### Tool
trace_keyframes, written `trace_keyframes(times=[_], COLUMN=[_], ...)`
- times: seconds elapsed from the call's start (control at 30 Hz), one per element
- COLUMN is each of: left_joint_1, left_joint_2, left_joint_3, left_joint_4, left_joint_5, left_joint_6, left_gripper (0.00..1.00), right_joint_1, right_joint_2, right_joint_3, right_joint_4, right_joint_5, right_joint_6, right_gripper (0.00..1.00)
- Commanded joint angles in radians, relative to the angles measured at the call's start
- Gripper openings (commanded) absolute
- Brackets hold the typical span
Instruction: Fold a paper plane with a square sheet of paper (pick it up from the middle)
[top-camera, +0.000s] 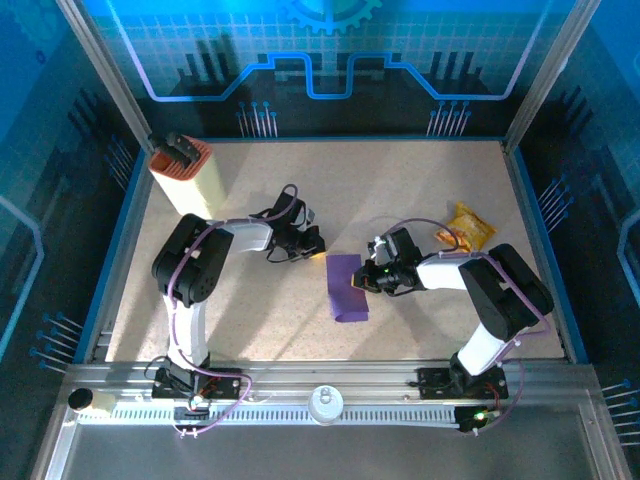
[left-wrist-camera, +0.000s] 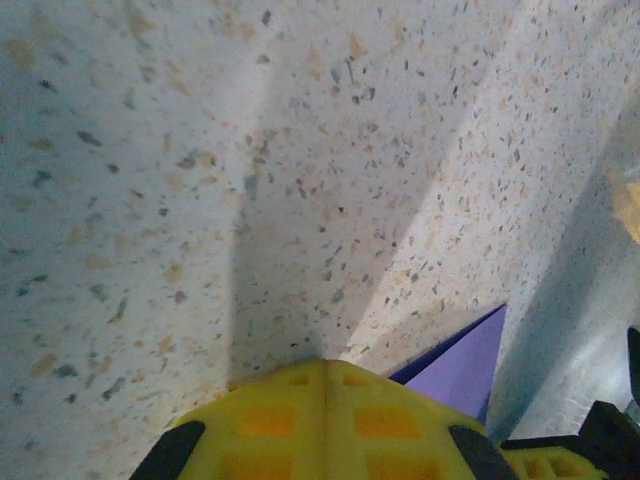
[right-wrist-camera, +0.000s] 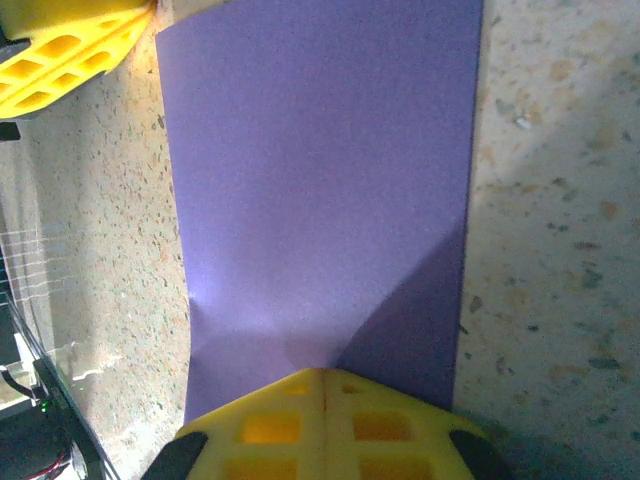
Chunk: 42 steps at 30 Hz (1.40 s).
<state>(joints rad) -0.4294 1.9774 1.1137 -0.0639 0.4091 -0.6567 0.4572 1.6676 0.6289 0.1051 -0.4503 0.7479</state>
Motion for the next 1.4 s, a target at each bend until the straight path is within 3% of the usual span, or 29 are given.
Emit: trace_keyframes(times=[0.0,0.17,0.43,0.67,0.87,1.1,1.37], left_joint_1=[0.002,-0.073,-0.183,-0.210,-0.210,-0.212,-0.247], left_joint_2=[-0.101,-0.190,-0.195,-0.175,-0.164,-0.250,-0.358], left_joint_3=[-0.039,-0.091,-0.194,-0.265,-0.331,-0.400,-0.330], left_joint_4=[-0.028,-0.036,0.068,0.119,0.064,-0.010,0.018], left_joint_5=[-0.025,0.021,0.080,0.097,0.040,-0.043,-0.024], left_joint_6=[-0.029,-0.052,-0.159,-0.167,-0.116,-0.067,-0.138], left_gripper=[0.00,0.00,0.00,0.00,0.00,0.00,0.00], right_joint_1=[0.008,0.017,0.021,0.022,0.024,0.024,0.024], right_joint_2=[0.040,0.022,0.028,0.040,0.047,0.048,0.041], right_joint_3=[-0.060,-0.056,-0.059,-0.065,-0.077,-0.080,-0.073], right_joint_4=[-0.176,-0.182,-0.175,-0.168,-0.151,-0.156,-0.168], right_joint_5=[0.113,0.127,0.134,0.136,0.134,0.139,0.143], right_joint_6=[0.011,0.022,0.034,0.030,0.036,0.034,0.035], right_gripper=[0.05,0.05,0.05,0.05,0.05,0.06,0.06])
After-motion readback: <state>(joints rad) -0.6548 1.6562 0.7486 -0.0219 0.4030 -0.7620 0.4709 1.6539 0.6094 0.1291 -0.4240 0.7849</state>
